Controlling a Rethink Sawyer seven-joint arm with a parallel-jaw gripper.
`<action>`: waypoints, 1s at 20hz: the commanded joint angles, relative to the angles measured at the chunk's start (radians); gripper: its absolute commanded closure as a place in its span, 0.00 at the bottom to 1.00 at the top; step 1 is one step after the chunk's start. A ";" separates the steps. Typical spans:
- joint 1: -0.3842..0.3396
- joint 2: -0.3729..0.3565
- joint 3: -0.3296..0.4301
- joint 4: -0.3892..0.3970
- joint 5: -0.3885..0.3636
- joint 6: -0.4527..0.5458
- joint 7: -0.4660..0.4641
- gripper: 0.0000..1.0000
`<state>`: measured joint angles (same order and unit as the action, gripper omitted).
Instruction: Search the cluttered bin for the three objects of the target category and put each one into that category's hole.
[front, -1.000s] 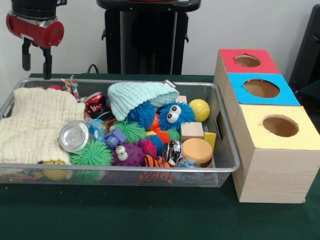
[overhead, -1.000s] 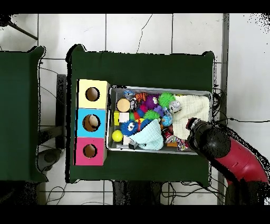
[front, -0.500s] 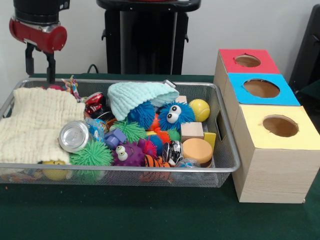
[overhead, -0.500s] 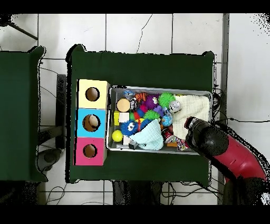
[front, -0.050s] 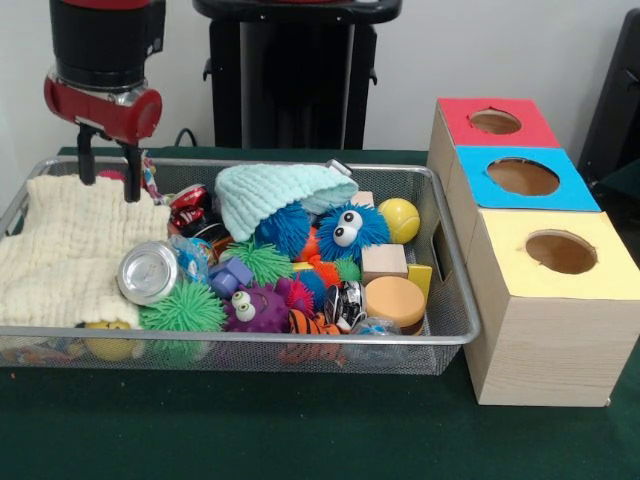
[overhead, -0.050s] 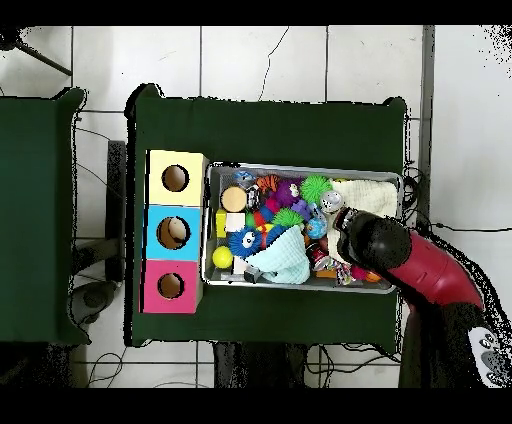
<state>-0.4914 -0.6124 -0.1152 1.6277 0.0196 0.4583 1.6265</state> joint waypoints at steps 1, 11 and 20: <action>0.018 0.063 0.051 -0.070 0.064 0.132 0.179 0.00; 0.059 0.058 0.018 -0.036 0.110 0.091 0.241 0.00; 0.112 0.095 -0.026 -0.036 0.166 -0.017 0.297 0.00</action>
<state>-0.4095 -0.5748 -0.1476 1.5990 0.1159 0.4802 1.6267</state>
